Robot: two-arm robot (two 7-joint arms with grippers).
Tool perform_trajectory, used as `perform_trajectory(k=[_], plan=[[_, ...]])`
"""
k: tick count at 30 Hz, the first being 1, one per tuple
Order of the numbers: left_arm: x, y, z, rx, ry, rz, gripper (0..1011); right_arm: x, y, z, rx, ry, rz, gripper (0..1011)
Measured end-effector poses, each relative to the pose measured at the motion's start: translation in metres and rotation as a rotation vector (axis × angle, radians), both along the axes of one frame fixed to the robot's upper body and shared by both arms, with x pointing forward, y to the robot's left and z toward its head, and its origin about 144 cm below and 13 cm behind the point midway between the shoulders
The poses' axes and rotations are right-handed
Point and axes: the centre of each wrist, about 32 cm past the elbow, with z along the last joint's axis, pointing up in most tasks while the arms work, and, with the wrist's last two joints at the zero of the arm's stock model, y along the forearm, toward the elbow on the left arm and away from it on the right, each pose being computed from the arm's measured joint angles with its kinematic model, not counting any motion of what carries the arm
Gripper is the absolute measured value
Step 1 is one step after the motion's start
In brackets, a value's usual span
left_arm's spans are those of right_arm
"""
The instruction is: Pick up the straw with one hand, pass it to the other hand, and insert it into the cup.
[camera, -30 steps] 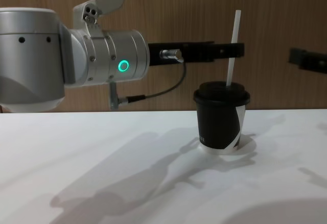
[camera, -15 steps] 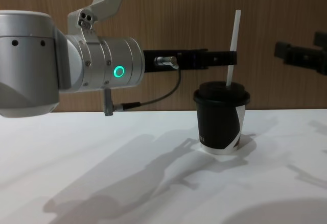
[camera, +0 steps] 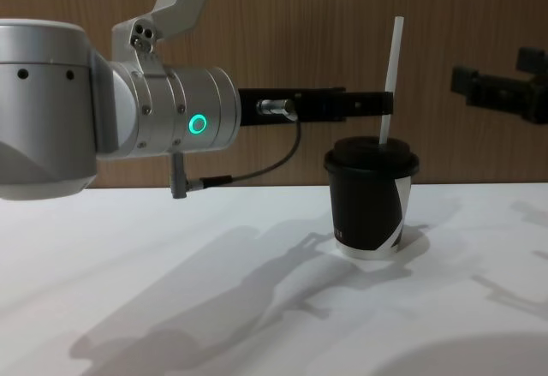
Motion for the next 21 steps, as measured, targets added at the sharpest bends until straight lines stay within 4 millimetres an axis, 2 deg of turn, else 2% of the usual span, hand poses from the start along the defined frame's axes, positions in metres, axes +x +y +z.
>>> perform_trajectory(k=[21], plan=[[-0.0007, 0.0001, -0.0003, 0.004, 0.002, 0.005, 1003, 0.0012, 0.001, -0.0002, -0.005, -0.009, 0.004, 1001]])
